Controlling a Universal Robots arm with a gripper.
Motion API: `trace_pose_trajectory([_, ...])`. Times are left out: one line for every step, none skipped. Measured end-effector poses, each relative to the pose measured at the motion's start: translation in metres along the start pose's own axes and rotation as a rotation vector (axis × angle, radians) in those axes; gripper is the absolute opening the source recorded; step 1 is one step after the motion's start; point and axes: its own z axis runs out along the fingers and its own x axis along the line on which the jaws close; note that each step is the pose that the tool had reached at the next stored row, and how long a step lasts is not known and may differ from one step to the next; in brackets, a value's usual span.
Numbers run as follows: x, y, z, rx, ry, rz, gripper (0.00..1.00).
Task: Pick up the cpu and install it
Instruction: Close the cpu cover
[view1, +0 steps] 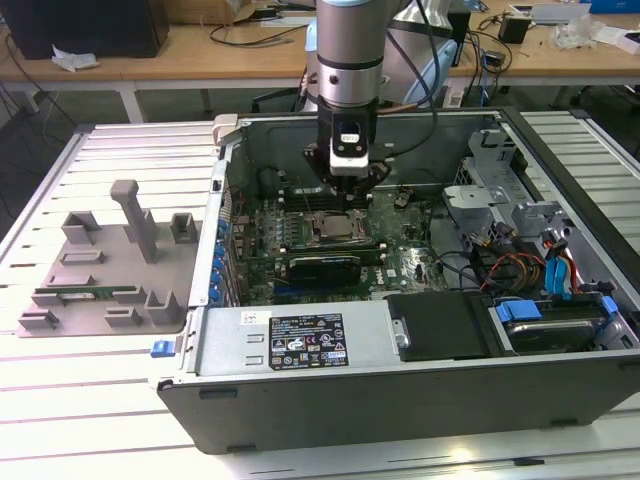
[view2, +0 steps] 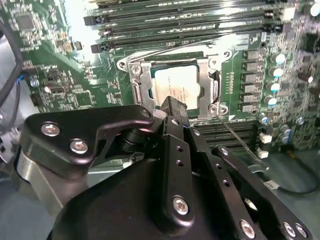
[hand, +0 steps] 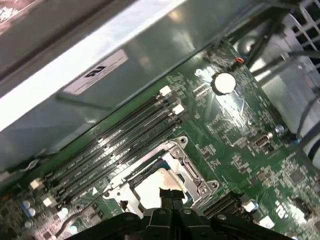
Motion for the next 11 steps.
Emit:
trace_pose_trajectory([0.0, 0.0, 0.0, -0.0008, -0.0004, -0.032, 0.11])
trace_pose_trajectory([0.0, 0.0, 0.0, -0.0015, -0.0007, -0.06, 0.11])
trace_pose_trajectory([0.0, 0.0, 0.0, -0.0021, -0.001, -0.085, 0.11])
trace_pose_trajectory([0.0, 0.0, 0.0, -0.0026, -0.0012, -0.104, 0.11])
trace_pose_trajectory([0.0, 0.0, 0.0, -0.0031, -0.0015, -0.128, 0.11])
trace_pose_trajectory([0.0, 0.0, 0.0, -0.0036, -0.0017, -0.144, 0.11])
trace_pose_trajectory([0.0, 0.0, 0.0, -0.0041, -0.0019, -0.164, 0.11])
trace_pose_trajectory([0.0, 0.0, 0.0, -0.0045, -0.0021, -0.18, 0.11])
trace_pose_trajectory([0.0, 0.0, 0.0, -0.0053, -0.0024, -0.21, 0.11])
trace_pose_trajectory([0.0, 0.0, 0.0, -0.0059, -0.0027, -0.234, 0.11])
trace_pose_trajectory([0.0, 0.0, 0.0, -0.0064, -0.0029, -0.253, 0.11])
